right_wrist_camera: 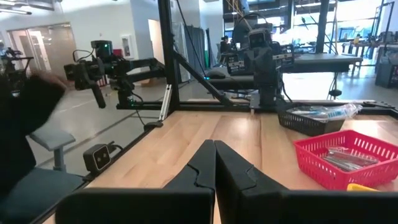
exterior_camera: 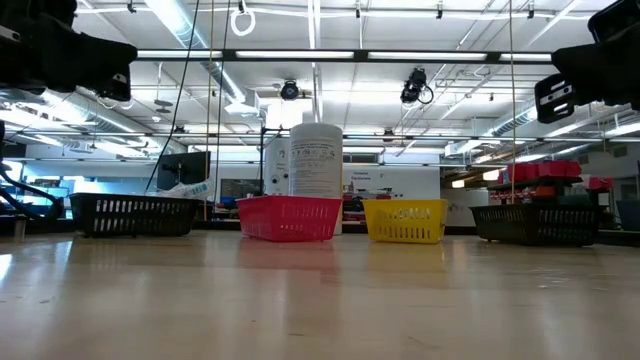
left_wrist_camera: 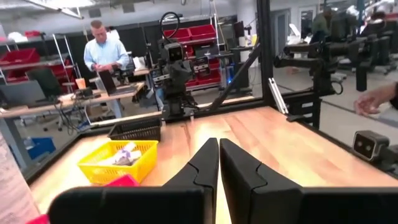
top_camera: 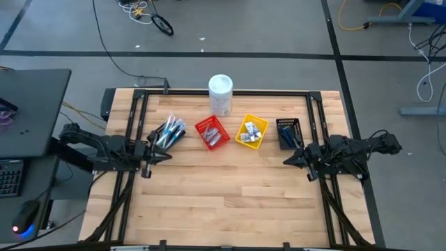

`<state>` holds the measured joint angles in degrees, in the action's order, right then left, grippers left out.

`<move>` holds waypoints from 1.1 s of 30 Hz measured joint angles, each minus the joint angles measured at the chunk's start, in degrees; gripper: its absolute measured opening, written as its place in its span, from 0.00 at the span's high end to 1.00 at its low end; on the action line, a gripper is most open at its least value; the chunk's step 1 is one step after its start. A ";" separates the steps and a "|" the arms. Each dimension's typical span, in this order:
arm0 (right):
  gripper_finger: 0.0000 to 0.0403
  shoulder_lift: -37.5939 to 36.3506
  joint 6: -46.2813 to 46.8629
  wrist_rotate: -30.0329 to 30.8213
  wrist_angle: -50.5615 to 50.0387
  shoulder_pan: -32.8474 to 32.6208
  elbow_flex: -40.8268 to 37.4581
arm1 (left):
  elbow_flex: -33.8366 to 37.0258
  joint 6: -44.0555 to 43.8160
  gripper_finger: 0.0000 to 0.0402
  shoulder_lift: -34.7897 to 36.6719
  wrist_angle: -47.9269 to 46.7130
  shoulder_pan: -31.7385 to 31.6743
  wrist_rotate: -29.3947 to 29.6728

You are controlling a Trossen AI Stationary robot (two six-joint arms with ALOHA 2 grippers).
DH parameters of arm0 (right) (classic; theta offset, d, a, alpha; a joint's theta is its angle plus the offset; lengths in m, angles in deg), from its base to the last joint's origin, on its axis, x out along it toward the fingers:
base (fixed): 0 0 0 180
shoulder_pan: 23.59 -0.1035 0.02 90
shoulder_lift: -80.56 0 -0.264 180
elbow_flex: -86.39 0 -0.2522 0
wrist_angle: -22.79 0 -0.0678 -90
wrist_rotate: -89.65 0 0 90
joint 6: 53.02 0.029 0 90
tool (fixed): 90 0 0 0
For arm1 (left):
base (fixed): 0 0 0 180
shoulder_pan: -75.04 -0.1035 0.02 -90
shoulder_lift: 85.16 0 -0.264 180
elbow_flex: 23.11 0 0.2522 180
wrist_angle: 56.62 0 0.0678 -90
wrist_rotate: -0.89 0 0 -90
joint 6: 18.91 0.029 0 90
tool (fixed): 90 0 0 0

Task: Pick & Place Travel size toiletries
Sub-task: Return to Home Position

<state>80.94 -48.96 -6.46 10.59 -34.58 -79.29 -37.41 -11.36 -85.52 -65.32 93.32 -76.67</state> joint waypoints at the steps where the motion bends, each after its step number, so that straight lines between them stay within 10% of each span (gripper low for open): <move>1: 1.00 0.00 0.00 -0.02 0.00 0.01 0.00 | 0.00 0.67 0.94 0.00 -0.02 0.00 0.00; 33: 1.00 0.00 0.02 -0.02 0.03 0.02 0.00 | 0.04 3.21 0.95 0.00 -0.02 0.00 0.00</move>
<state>80.94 -48.94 -6.48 10.63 -34.56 -79.29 -37.36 -8.15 -85.52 -65.34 93.32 -76.67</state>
